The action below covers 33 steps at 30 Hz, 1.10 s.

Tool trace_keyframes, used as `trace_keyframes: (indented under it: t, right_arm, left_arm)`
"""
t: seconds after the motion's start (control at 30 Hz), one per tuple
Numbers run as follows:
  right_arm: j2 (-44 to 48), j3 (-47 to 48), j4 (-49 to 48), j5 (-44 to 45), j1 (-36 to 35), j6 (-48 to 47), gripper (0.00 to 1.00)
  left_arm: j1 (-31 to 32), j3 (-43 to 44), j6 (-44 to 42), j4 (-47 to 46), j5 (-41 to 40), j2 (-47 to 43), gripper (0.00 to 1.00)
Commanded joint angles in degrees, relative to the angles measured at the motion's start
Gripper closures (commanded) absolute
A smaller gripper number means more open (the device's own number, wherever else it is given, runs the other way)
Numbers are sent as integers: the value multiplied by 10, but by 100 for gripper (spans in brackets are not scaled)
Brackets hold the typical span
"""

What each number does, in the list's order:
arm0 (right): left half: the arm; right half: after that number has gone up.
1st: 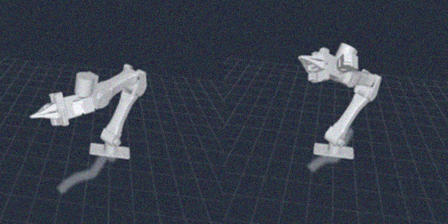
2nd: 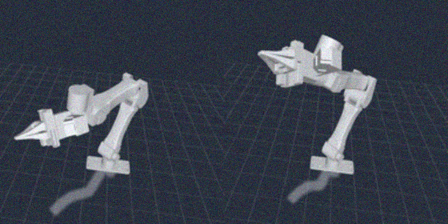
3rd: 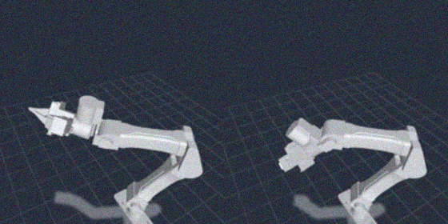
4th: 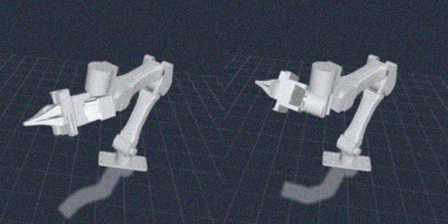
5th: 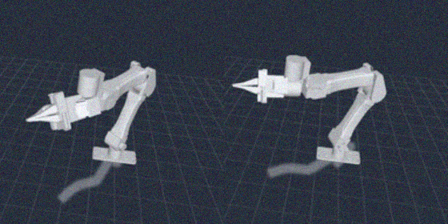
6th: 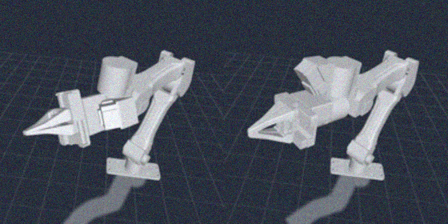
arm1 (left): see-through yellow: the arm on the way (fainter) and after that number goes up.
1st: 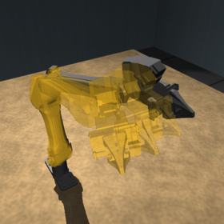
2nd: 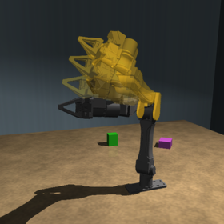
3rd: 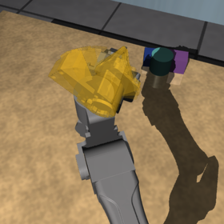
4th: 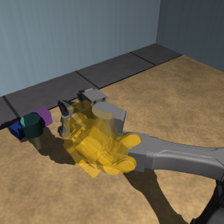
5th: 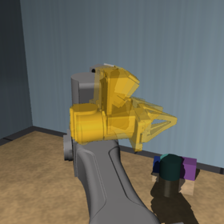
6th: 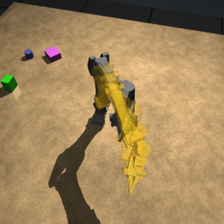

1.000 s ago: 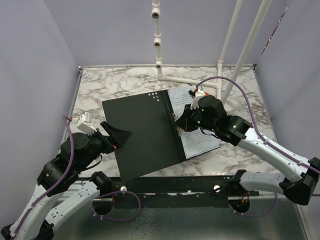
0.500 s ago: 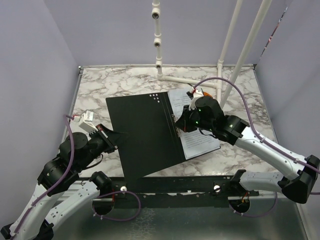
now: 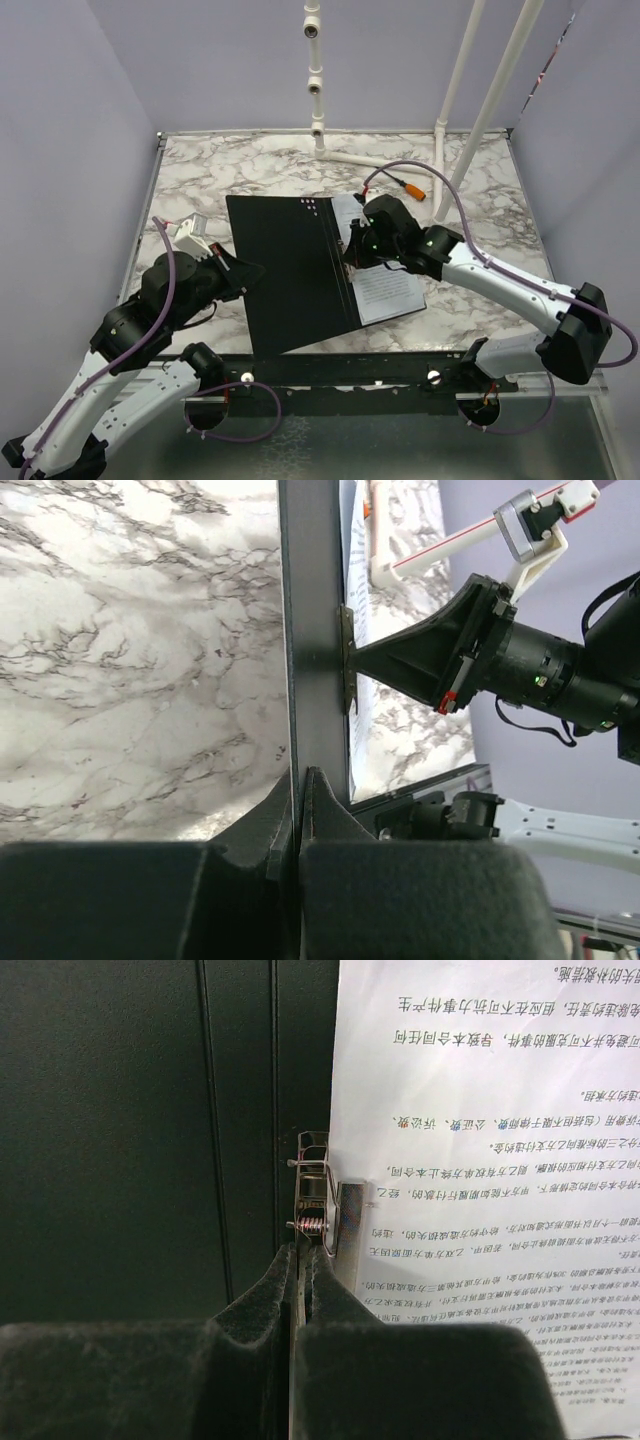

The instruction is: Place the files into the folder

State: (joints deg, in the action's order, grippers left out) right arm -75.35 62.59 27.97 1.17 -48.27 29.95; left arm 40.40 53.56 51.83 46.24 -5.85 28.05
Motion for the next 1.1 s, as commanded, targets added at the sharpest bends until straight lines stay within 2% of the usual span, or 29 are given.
trace_keyframes:
  t: [0.0,0.2,0.43,0.53,0.73,1.07]
  right_arm:
    - [-35,11,-31,-9,1,-9,99]
    - [-90,31,-29,-7,1,-9,99]
    - [-123,52,-28,-5,2,-14,84]
    - [-126,63,-19,6,1,-15,73]
    - [-107,69,-8,53,1,-19,55]
    - [-93,32,12,160,3,-24,33]
  left_arm:
    - [-1,5,-57,25,-14,25,100]
    - [-1,10,-90,30,-17,51,100]
    - [-1,19,-117,48,-28,78,100]
    - [-1,12,-125,48,-27,85,100]
    - [-1,21,-149,49,-32,105,100]
    - [-1,47,-177,50,-69,172,100]
